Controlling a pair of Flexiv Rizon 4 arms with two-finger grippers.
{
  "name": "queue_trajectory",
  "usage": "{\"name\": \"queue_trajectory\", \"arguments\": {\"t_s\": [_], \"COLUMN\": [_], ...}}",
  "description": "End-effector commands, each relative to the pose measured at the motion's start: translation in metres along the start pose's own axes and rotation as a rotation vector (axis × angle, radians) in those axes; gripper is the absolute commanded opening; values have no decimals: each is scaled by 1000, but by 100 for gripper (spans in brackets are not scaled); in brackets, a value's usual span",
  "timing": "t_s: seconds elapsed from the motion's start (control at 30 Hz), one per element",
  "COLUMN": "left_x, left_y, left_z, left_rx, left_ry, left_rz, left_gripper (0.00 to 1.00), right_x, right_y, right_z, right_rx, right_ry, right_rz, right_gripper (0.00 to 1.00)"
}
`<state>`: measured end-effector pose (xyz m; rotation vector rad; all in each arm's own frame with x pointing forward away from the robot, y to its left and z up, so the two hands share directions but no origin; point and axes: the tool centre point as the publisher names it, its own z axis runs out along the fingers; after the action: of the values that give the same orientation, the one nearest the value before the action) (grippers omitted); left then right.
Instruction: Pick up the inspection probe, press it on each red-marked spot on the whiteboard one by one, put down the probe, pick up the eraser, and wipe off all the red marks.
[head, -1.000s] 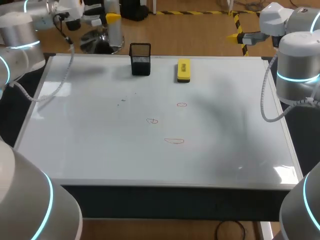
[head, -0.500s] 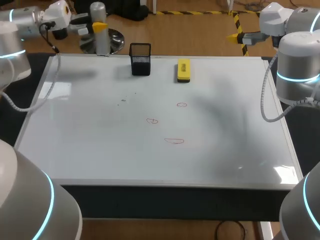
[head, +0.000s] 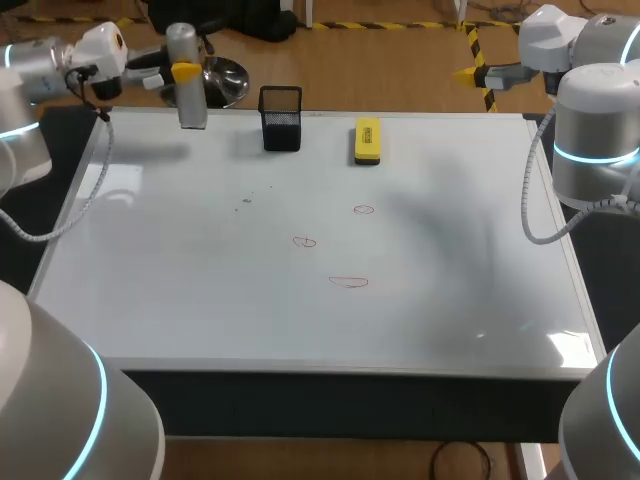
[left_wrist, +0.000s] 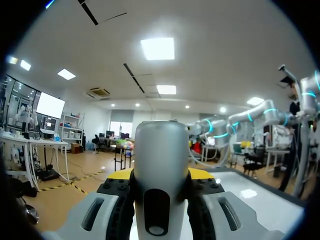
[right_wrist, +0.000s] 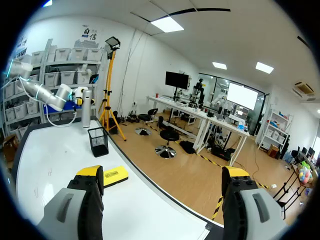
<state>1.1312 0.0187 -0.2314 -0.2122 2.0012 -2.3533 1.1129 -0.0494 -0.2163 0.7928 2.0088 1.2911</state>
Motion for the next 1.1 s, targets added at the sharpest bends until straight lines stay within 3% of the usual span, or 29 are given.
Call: {"name": "queue_trajectory", "arguments": {"t_s": [0.03,0.73,0.87,1.0,1.1], "left_x": [6,6,6,6,6], "left_y": [0,0,0,0,0], "left_z": [0,-1,-1,-1,-1], "left_rx": [-3,-2,-2,-2,-2], "left_ry": [-76,-78,-78,-78,-78], "left_rz": [-4,-7,-7,-7,-7], "left_gripper": [0,0,0,0,0], "right_x": [0,0,-18,-17,-19], "right_y": [0,0,-1,17,16], "right_z": [0,0,10,30,47], "right_rx": [2,2,21,52,93], "right_ry": [1,1,108,300,444], "right_rz": [0,0,-72,-174,-264], "right_gripper": [100,100,100,100,100]}}
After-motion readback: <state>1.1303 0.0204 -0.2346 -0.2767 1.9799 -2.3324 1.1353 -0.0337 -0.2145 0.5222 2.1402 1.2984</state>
